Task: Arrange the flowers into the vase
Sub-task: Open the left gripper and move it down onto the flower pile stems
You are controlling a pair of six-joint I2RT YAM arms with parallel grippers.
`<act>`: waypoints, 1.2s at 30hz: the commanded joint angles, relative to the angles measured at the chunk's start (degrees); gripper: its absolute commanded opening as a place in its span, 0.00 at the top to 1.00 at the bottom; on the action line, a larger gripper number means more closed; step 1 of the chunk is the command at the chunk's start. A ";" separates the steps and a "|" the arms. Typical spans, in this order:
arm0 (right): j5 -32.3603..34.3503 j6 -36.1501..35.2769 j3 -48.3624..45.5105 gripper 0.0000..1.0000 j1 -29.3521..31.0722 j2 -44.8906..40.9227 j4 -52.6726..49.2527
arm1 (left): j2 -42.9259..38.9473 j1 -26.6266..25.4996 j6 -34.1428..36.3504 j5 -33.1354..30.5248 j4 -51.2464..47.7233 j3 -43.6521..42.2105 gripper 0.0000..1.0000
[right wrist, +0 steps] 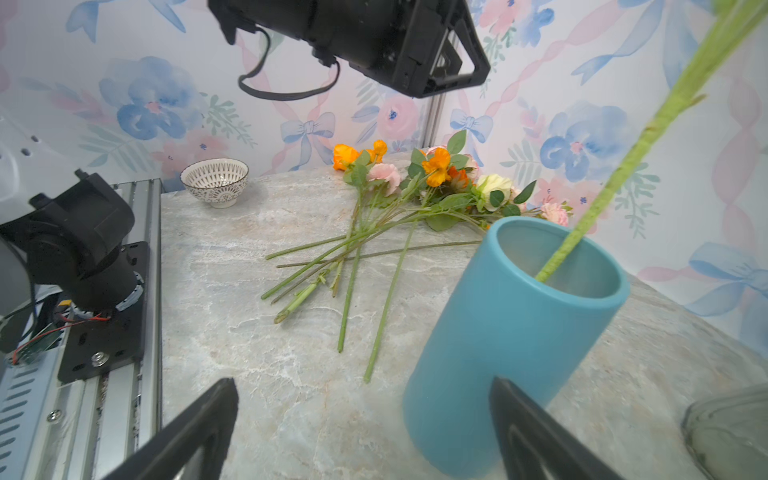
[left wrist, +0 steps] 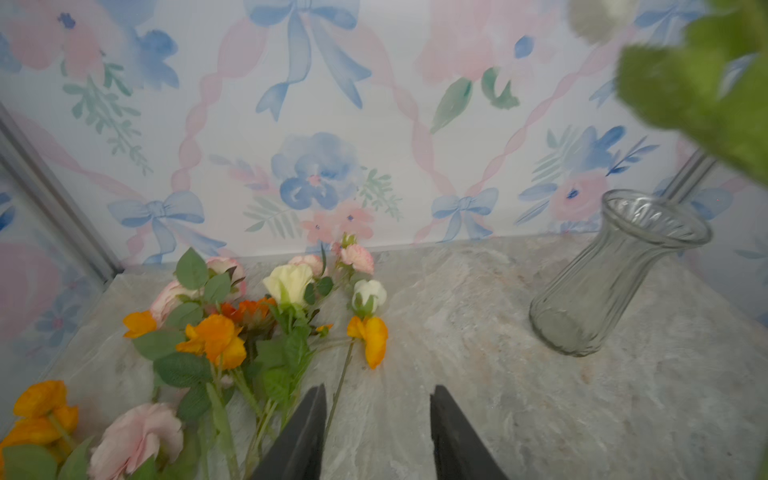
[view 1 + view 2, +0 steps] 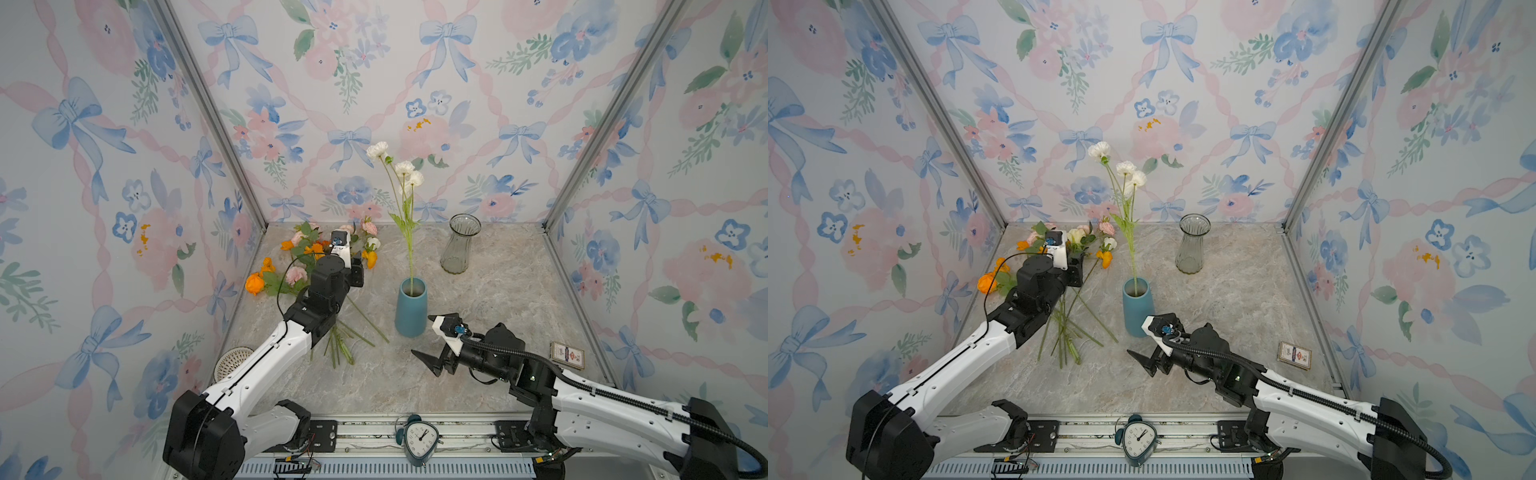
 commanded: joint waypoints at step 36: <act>0.49 -2.48 0.96 0.03 3.06 8.77 6.19 | 26.73 8.46 -7.52 -1.72 -19.19 6.66 0.81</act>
